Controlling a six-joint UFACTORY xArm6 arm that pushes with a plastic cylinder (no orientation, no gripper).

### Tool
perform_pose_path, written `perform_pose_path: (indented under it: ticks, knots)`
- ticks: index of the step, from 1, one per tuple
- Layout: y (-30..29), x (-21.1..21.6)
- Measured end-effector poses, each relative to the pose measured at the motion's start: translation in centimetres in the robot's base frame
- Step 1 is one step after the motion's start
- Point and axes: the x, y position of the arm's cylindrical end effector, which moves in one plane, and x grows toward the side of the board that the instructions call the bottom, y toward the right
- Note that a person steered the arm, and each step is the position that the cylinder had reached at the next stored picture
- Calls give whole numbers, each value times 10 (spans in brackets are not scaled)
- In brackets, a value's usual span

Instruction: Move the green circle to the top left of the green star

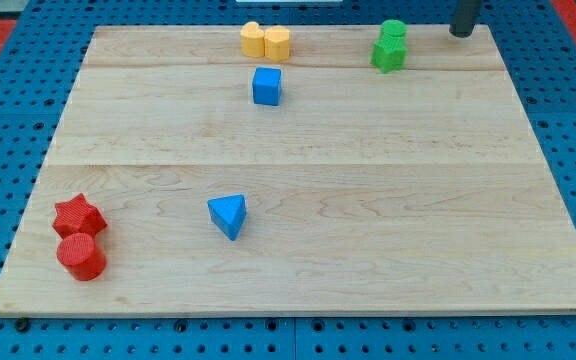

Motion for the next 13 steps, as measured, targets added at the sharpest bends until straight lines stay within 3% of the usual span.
perform_pose_path:
  ticks: [2, 11, 13]
  knots:
    - [39, -1]
    - [59, -1]
    - [53, 25]
